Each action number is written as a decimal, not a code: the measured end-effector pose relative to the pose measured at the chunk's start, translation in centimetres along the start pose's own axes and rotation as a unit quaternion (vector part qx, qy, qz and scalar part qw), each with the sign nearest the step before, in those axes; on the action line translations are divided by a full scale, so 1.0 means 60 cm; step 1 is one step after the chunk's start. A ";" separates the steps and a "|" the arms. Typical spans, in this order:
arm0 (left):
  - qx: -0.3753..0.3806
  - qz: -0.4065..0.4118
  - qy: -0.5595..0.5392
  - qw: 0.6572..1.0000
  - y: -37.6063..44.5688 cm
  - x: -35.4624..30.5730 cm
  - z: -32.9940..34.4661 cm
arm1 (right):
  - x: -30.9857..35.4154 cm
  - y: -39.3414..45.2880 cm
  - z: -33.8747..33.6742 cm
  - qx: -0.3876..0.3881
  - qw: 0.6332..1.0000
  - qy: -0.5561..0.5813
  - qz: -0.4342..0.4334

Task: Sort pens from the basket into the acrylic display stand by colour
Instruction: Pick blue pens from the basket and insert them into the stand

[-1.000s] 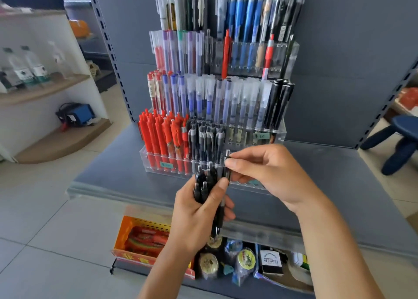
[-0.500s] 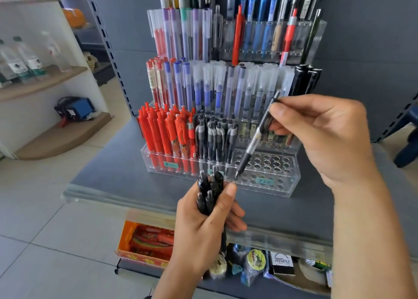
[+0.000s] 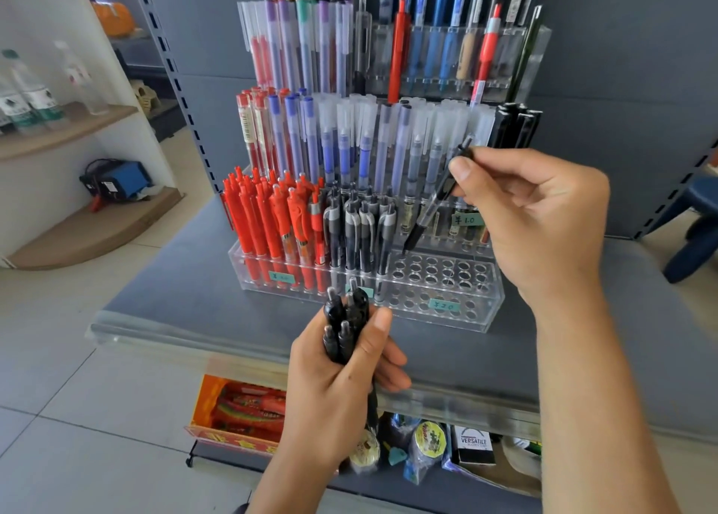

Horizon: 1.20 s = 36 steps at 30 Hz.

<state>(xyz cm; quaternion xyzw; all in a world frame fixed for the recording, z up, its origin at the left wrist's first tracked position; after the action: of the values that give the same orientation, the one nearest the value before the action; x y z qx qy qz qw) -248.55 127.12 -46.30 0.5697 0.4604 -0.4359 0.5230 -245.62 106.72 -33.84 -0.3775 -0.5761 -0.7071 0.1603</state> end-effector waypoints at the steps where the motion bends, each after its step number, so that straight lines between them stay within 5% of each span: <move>1: 0.001 -0.001 -0.001 1.000 -0.001 0.000 0.000 | -0.003 0.000 0.002 0.000 1.000 -0.006 0.001; 16: 0.010 0.003 -0.001 1.000 0.000 0.005 0.001 | -0.038 -0.014 0.058 0.101 0.975 -0.178 0.084; 28: 0.043 0.006 -0.008 0.999 0.002 0.001 0.006 | -0.040 -0.037 0.041 0.085 0.967 -0.151 0.187; 36: 0.139 0.015 -0.041 0.989 -0.010 -0.008 0.029 | -0.042 -0.131 0.094 0.309 0.895 -0.052 0.317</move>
<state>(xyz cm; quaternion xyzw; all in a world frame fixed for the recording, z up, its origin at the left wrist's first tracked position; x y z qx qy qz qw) -249.24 125.36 -46.08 0.6254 0.3648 -0.5108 0.4637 -247.17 113.70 -40.82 -0.5082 -0.6227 -0.3841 0.4543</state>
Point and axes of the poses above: each hand's wrist, its own y-axis towards the middle knuckle, its own z-axis out of the palm, x = y × z, the point moved 10 cm from there along y, towards the middle knuckle, and after that the axes turned 12 degrees about y, right-handed, at the moved point
